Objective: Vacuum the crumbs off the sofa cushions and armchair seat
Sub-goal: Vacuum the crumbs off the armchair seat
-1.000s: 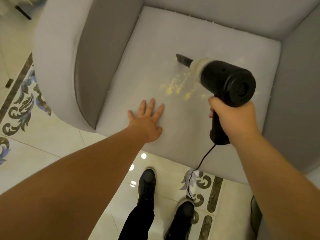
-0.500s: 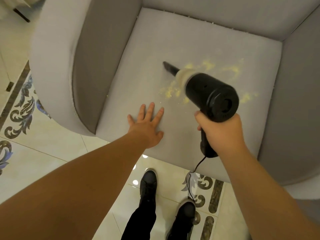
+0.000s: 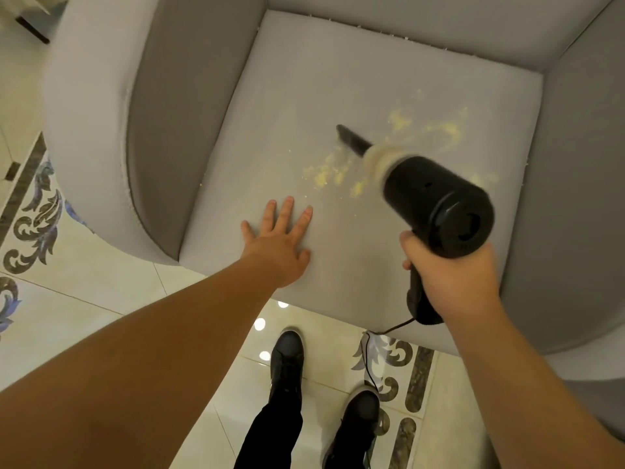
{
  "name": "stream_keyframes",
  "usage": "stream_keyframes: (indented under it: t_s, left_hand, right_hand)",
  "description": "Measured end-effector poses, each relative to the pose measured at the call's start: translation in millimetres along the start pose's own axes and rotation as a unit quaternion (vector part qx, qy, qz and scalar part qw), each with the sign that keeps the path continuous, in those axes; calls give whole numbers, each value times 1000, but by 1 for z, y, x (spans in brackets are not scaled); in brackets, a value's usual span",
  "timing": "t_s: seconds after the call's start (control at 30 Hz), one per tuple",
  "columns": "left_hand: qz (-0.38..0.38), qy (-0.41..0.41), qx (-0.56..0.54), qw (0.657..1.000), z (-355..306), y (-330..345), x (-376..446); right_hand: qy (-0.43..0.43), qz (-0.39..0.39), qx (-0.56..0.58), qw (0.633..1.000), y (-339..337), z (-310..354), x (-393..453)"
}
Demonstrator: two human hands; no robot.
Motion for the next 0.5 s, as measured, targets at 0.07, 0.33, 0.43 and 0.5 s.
stream_keyframes:
  t_s: [0.07,0.33,0.43,0.5]
  left_hand:
    - [1,3,-2,1000,1,0,0]
    - [1,-2,6,1000,0,-2,-1]
    - [0,1,2,1000,1,-2,0]
    - [3,5,-1,1000,1,-2,1]
  right_hand:
    - [-7,16,-21,1000,1,-1,-3]
    - [-8,-64,28,998,-13,8,13]
    - [-13,-8,11,1000,-3,11,18]
    - [-20,27,-8,999,0,11,13]
Point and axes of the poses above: each hand's wrist, its own x-axis towards the middle knuckle, its own y-axis out of the palm, z = x × y, the point moved 4 cm from there along x, towards the middle knuckle, and after that the axes turned 11 degrees about -y, right-handed, at the moved point
